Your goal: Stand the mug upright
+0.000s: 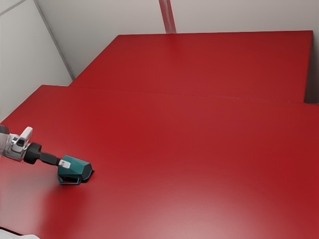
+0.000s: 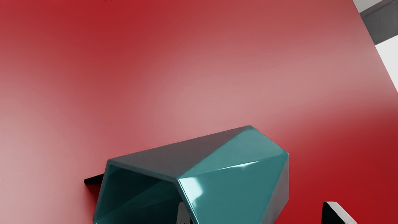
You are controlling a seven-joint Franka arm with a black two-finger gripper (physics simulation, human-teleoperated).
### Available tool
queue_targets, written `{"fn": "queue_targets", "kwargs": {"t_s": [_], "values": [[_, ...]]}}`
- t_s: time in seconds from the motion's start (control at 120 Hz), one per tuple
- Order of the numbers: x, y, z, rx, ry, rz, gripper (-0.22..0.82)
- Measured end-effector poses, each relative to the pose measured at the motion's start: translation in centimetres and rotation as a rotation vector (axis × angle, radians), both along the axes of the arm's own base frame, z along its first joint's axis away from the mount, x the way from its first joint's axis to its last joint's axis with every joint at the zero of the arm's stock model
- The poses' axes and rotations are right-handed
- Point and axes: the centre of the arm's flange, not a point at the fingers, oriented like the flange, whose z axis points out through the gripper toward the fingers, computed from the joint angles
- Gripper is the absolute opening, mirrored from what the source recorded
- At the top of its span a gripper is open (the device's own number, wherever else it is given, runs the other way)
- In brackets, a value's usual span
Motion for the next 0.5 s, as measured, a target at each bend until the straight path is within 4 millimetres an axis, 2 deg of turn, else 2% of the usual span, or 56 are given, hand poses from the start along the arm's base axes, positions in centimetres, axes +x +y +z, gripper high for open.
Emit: {"fn": "queue_targets", "kwargs": {"t_s": [0.308,0.5], "values": [[0.28,-0.37,0.08,0.005,-0.013,-0.019,0.08],[0.54,-0.60,0.41,0.014,-0.024,-0.029,-0.03]]}}
